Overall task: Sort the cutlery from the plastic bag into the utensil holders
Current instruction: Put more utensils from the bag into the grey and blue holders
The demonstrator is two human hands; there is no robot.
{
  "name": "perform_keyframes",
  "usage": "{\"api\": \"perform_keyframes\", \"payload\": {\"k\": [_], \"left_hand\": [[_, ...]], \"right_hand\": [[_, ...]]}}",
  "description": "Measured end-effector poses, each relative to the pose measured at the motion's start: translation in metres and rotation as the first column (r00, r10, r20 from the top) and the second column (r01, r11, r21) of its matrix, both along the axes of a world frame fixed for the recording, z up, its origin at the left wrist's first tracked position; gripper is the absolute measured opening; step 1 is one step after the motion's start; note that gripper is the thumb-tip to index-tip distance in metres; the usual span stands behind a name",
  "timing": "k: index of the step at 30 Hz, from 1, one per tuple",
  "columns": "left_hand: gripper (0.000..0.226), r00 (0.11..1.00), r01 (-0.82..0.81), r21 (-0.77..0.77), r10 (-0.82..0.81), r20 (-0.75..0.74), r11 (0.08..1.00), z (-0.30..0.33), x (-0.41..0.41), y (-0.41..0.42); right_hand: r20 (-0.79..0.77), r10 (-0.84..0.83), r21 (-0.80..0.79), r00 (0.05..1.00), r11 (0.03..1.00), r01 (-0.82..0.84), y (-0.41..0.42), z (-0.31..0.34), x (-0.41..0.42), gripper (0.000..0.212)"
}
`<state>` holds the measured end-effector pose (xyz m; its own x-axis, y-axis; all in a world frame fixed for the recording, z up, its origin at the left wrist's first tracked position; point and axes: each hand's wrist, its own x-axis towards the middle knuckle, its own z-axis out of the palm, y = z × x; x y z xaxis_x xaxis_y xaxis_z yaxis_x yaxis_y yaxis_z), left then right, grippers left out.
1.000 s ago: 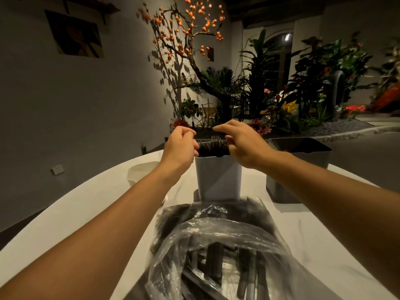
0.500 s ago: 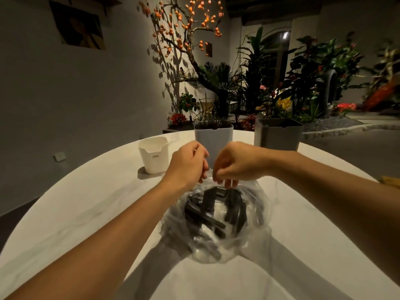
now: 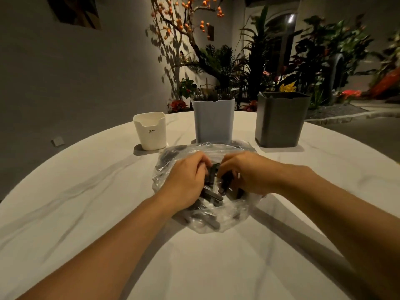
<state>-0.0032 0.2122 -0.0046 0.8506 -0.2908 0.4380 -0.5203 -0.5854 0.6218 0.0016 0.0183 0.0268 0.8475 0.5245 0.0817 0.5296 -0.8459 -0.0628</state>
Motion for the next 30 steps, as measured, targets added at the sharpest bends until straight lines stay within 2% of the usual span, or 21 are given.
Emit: {"api": "perform_keyframes", "payload": {"k": [5, 10, 14, 18, 23, 27, 30], "left_hand": [[0.026, 1.0, -0.025, -0.04, 0.025, 0.004, 0.999, 0.001, 0.003, 0.002], [0.026, 0.991, -0.118, -0.051, 0.121, 0.053, 0.992, 0.008, -0.001, 0.004], [0.024, 0.968, -0.219, -0.061, 0.225, 0.115, 0.974, 0.01, -0.003, 0.005], [0.025, 0.958, -0.262, -0.105, 0.271, 0.095, 0.959, 0.01, -0.002, 0.01], [0.025, 0.96, -0.264, -0.062, 0.269, 0.079, 0.962, 0.008, -0.002, 0.007], [0.025, 0.961, -0.261, -0.081, 0.267, 0.073, 0.962, 0.007, 0.0, 0.008], [0.026, 0.961, -0.267, -0.083, 0.271, 0.047, 0.96, 0.006, 0.0, 0.009]], "right_hand": [[0.125, 0.032, 0.103, 0.992, 0.994, -0.045, -0.005, -0.009, -0.009, 0.032], [0.138, 0.082, 0.189, 0.987, 0.976, -0.107, 0.002, -0.009, -0.016, 0.039], [0.24, 0.13, 0.081, 0.962, 0.985, -0.153, 0.02, -0.012, -0.01, 0.055], [0.249, 0.168, -0.023, 0.954, 0.986, -0.168, 0.025, -0.016, -0.004, 0.061], [0.225, 0.16, 0.002, 0.961, 0.986, -0.165, 0.026, -0.019, -0.002, 0.062], [0.156, 0.145, 0.082, 0.977, 0.984, -0.159, 0.021, -0.019, -0.003, 0.049], [0.215, 0.168, 0.079, 0.962, 0.979, -0.189, 0.02, -0.02, -0.004, 0.046]]}}
